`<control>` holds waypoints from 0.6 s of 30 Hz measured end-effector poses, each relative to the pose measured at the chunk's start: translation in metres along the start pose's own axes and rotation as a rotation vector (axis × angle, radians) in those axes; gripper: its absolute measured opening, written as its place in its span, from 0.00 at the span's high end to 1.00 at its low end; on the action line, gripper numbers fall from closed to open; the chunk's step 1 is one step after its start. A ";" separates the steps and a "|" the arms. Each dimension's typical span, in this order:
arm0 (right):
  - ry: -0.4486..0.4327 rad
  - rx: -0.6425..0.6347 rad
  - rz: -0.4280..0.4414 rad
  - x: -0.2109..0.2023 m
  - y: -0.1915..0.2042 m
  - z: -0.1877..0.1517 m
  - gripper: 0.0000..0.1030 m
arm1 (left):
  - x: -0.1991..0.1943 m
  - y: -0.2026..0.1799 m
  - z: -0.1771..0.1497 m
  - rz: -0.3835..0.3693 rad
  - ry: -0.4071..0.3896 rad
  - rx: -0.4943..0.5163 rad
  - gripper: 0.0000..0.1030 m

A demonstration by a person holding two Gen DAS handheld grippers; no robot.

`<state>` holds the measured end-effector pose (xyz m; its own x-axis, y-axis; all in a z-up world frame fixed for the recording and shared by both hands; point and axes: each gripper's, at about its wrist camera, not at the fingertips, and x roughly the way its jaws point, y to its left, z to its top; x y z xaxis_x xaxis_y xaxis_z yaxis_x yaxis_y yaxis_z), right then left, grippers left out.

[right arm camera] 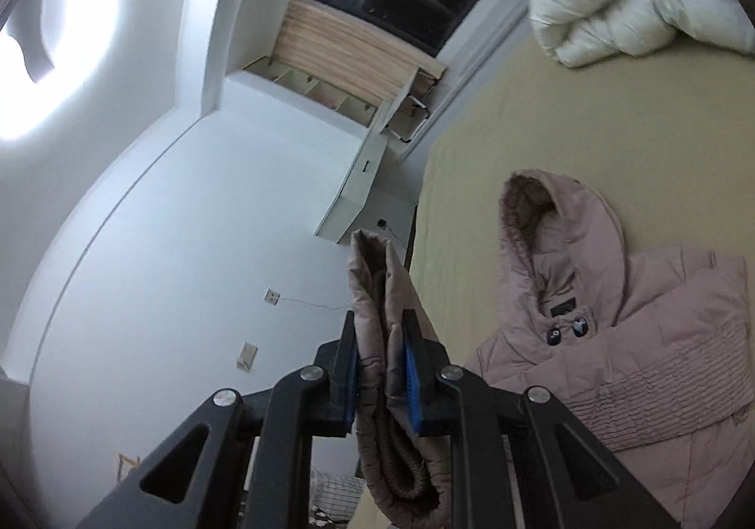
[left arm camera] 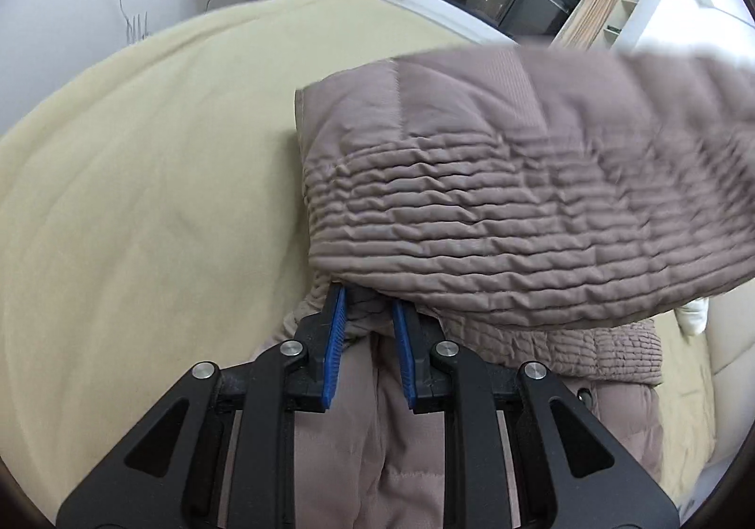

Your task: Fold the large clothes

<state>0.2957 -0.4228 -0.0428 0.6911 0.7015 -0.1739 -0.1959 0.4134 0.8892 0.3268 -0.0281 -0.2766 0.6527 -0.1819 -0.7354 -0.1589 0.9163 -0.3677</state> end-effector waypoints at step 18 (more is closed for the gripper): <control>-0.027 -0.066 0.093 -0.011 0.048 -0.003 0.82 | 0.006 -0.047 -0.004 -0.032 -0.104 0.101 0.82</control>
<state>0.2765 -0.4093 0.0004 0.6863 0.7230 -0.0793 -0.3047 0.3848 0.8713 0.3347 -0.0740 -0.2659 0.7305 -0.1779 -0.6593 -0.0649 0.9430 -0.3264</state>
